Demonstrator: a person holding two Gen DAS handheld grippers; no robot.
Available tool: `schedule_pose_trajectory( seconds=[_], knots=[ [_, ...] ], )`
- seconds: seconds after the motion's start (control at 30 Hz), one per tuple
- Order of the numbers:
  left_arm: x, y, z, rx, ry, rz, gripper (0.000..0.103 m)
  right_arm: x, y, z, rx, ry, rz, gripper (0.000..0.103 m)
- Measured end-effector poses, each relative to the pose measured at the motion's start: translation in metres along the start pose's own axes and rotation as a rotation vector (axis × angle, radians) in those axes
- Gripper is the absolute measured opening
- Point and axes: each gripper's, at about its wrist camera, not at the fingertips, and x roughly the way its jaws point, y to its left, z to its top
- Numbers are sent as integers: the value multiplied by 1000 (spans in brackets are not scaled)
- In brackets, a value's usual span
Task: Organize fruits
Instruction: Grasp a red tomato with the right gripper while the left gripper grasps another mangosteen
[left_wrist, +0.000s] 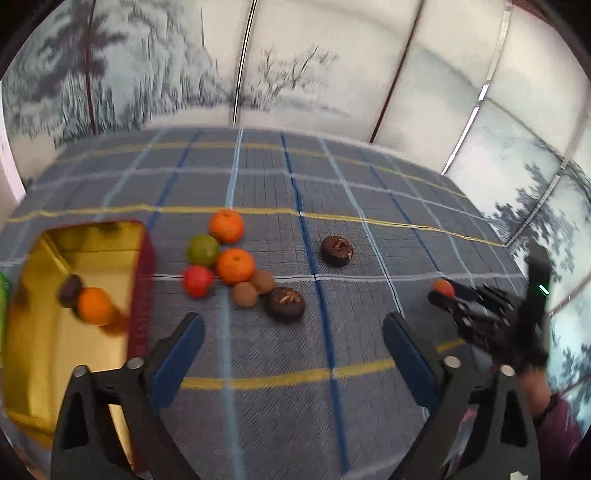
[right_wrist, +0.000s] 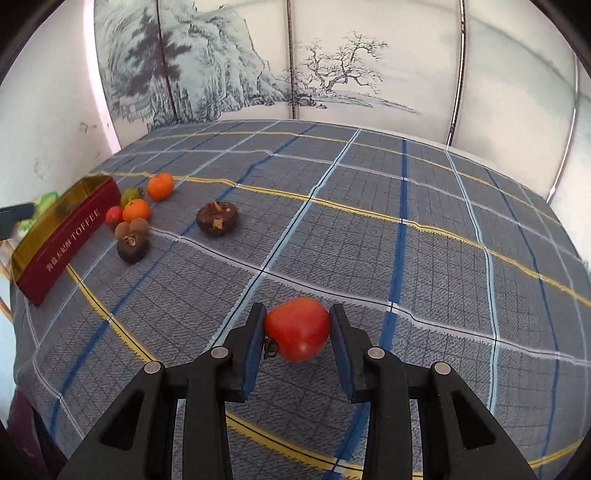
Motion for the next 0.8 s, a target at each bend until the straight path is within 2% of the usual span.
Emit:
schedule_pose_trajectory(
  seconds=[0.13, 0.2, 0.23, 0.3, 0.37, 0.47, 0.5, 0.53, 0.57, 0.67, 0.8],
  knots=[
    [45, -2, 11, -42, 79, 54, 71, -2, -3, -4, 23, -20, 38, 36],
    [61, 1, 12, -61, 125, 85, 67, 1, -2, -9, 30, -22, 58, 36],
    [68, 2, 12, -68, 139, 92, 62, 3, -2, -11, 35, -16, 64, 36],
    [80, 4, 12, -89, 159, 109, 57, -1, -1, -11, 29, -42, 72, 36],
    [82, 2, 12, -76, 131, 126, 58, 0, -2, -12, 43, -42, 83, 36],
    [91, -1, 11, -51, 150, 153, 53, -1, -4, -13, 53, -53, 96, 36],
    [95, -3, 11, -49, 167, 142, 37, -1, -5, -13, 57, -53, 98, 36],
    [104, -3, 7, -49, 208, 123, 34, -1, -5, -13, 59, -54, 99, 36],
    [100, -4, 6, -37, 179, 130, 35, -1, -4, -13, 61, -54, 103, 36],
    [97, -9, -1, -1, 167, 144, 34, 0, -7, -14, 74, -55, 104, 36],
    [80, -8, -9, -29, 148, 119, 34, 0, -11, -13, 97, -57, 109, 36]
  ],
)
